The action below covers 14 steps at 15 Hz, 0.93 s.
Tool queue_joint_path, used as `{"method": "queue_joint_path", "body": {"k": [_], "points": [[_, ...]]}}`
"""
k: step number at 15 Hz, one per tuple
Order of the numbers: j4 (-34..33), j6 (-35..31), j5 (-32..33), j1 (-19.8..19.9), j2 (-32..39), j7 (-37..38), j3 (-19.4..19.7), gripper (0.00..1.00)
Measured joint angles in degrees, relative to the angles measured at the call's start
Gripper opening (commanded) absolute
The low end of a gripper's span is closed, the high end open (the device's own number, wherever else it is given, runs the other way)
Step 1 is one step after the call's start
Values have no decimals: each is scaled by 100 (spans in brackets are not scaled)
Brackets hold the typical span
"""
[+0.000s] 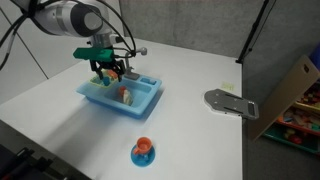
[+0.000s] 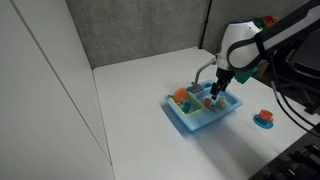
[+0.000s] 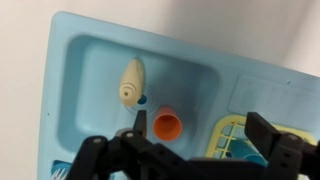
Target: Pick up the orange cup and put it in the sink
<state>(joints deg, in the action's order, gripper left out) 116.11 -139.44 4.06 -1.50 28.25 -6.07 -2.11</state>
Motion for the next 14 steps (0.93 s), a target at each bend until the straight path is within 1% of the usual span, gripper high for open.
{"method": "queue_joint_path", "body": {"k": [5, 9, 14], "points": [[160, 129, -364, 8, -277, 160, 3, 100], [45, 222, -492, 32, -119, 158, 7, 100], [-29, 229, -493, 35, -24, 158, 6, 100]]}}
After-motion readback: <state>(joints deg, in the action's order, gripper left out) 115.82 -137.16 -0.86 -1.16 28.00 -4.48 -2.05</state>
